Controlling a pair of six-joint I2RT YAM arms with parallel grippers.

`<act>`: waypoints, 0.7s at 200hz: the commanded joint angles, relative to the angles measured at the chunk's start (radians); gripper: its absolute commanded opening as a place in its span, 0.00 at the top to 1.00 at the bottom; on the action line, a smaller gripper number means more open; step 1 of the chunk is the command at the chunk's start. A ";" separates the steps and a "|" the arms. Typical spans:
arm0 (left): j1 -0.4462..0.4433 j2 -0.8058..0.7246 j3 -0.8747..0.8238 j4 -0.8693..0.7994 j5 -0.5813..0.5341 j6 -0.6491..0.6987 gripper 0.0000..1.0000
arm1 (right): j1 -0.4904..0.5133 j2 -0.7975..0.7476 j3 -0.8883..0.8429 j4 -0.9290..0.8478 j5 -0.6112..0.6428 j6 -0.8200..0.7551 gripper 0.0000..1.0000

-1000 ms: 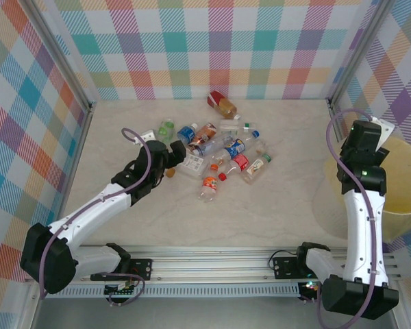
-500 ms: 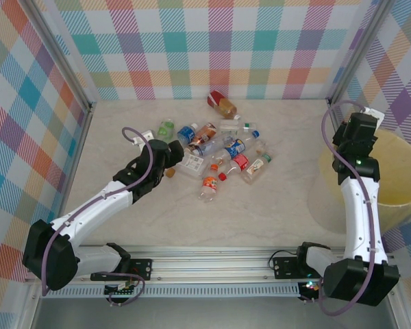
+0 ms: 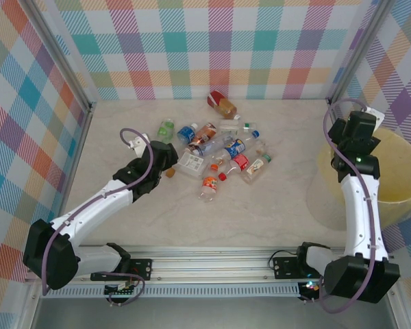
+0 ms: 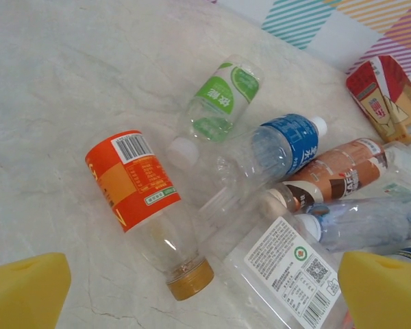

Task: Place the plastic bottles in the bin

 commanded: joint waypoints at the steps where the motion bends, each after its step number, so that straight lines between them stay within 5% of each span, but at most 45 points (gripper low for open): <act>1: 0.017 0.026 0.044 -0.086 -0.048 -0.069 0.00 | 0.000 -0.076 0.028 -0.052 0.022 0.013 0.14; 20: 0.029 0.048 0.067 -0.140 -0.057 -0.123 0.00 | 0.001 -0.129 0.050 -0.064 -0.137 0.011 0.07; 35: 0.042 0.071 0.077 -0.171 -0.043 -0.166 0.00 | 0.001 -0.179 0.038 -0.011 -0.399 0.013 0.00; 75: 0.085 0.145 0.098 -0.204 0.049 -0.253 0.00 | 0.036 -0.160 0.008 0.167 -1.011 0.120 0.00; 140: 0.189 0.327 0.118 -0.122 0.231 -0.338 0.04 | 0.301 -0.077 -0.049 0.200 -0.887 0.049 0.00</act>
